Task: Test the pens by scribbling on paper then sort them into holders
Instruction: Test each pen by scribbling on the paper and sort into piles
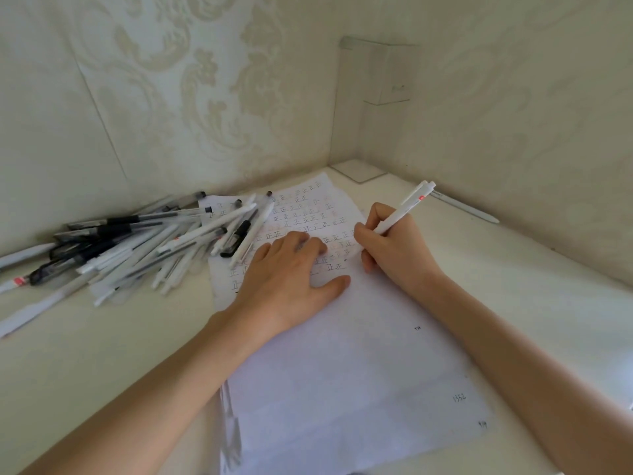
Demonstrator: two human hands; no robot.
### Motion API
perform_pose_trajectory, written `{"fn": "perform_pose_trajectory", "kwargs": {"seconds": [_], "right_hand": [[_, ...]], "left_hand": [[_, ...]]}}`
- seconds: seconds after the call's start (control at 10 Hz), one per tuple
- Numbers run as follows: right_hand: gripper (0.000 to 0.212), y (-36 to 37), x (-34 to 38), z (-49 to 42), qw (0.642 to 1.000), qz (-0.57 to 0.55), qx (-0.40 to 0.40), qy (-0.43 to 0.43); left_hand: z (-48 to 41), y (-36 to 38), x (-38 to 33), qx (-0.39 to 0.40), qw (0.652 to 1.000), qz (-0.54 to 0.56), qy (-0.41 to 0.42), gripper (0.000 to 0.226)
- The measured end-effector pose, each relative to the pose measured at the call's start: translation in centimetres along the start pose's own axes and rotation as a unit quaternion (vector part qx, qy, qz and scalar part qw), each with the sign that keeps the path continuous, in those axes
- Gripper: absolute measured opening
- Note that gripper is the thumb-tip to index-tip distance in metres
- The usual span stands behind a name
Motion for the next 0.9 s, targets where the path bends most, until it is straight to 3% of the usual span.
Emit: {"fn": "perform_pose_trajectory", "kwargs": {"seconds": [0.9], "right_hand": [[0.023, 0.19, -0.11, -0.03, 1.0, -0.012, 0.015, -0.003]], "left_hand": [[-0.02, 0.24, 0.05, 0.011, 1.0, -0.016, 0.001, 0.06]]}}
Point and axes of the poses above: each hand's wrist, its own z-axis away from the middle knuckle, its own y-axis out of the palm, x = y × z, the point moved 3 cm from there along -z, towards the middle knuckle, and after that the axes turned 9 degrees about z, right-handed, at the moved point
